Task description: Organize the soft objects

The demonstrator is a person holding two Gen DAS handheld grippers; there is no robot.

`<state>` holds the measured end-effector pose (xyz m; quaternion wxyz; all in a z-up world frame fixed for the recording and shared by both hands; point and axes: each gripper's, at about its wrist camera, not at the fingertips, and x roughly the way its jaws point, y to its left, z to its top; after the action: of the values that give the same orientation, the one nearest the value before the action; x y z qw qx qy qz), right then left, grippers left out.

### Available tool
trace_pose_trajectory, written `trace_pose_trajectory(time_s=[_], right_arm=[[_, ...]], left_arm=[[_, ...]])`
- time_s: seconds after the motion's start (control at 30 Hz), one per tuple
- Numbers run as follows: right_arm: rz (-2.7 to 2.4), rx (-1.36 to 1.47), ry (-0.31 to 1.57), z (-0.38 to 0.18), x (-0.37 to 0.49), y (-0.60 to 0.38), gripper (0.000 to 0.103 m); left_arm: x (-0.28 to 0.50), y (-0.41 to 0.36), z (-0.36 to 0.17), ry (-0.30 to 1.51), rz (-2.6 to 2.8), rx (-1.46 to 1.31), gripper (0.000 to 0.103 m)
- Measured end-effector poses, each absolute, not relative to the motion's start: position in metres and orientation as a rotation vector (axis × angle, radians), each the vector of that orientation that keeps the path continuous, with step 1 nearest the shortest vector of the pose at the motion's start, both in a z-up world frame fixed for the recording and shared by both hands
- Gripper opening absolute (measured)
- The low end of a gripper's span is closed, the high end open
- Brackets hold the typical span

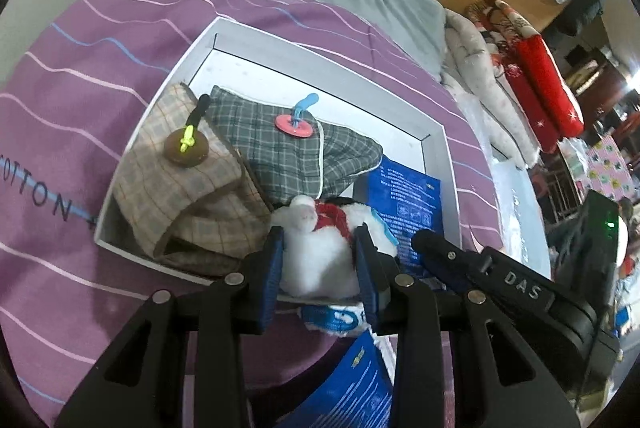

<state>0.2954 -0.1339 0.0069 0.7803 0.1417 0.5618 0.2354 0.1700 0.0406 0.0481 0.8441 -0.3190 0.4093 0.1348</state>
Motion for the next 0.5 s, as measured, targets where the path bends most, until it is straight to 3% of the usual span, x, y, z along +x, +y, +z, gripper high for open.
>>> trace_pose_trajectory(time_s=[0.3, 0.4, 0.5], right_arm=[[0.512, 0.316, 1.222, 0.007, 0.296, -0.135, 0.033], [0.509, 0.313, 1.223, 0.008, 0.296, -0.137, 0.033], [0.506, 0.309, 1.222, 0.009, 0.296, -0.137, 0.033]], left_arm=[[0.176, 0.025, 0.041, 0.916, 0.420, -0.644, 0.040], [0.176, 0.023, 0.044, 0.932, 0.387, -0.624, 0.045], [0.173, 0.027, 0.049, 0.934, 0.308, -0.664, 0.058]])
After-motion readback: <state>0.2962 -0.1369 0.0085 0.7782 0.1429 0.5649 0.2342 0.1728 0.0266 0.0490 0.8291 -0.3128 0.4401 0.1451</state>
